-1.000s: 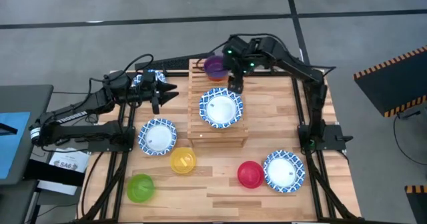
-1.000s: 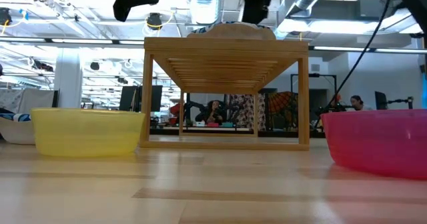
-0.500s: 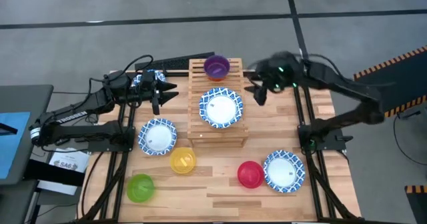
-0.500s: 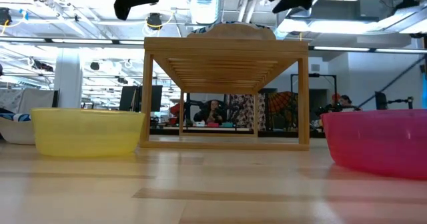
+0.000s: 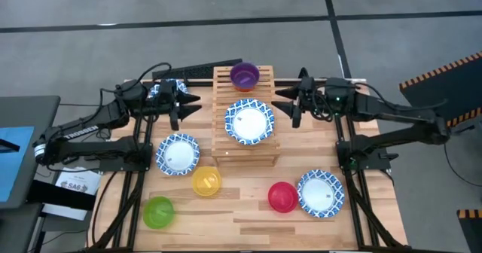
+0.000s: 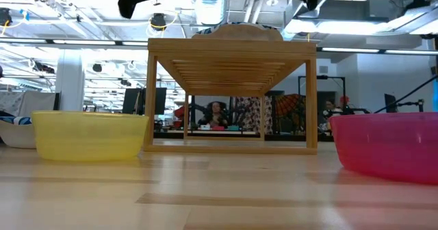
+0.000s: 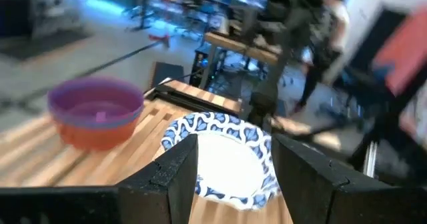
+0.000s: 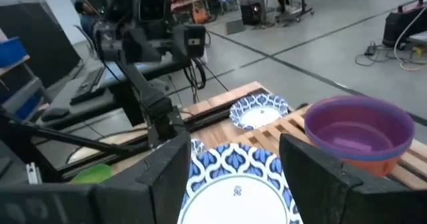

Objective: Place and stack bowls onto a shelf
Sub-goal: Stack the blue patterned bowl on top of the blue patterned bowl on the shelf

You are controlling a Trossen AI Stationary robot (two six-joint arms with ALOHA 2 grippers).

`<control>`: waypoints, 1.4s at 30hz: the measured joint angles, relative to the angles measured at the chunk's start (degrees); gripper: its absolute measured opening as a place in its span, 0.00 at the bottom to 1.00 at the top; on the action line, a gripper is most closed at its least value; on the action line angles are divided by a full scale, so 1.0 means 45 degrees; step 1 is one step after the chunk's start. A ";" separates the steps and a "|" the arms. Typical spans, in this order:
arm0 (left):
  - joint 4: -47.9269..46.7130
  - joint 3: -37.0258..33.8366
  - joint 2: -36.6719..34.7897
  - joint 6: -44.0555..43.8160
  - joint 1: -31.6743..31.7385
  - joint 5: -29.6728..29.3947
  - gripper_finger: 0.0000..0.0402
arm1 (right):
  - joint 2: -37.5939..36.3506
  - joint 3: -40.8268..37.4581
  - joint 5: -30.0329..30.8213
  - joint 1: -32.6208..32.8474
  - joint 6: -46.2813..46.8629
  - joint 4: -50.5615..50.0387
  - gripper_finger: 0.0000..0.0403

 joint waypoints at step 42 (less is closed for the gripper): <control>-1.1150 0.4313 1.2596 0.2665 0.6381 -0.3950 0.43 | 0.0557 0.0002 -0.0091 -0.0243 -0.0024 -0.1430 0.63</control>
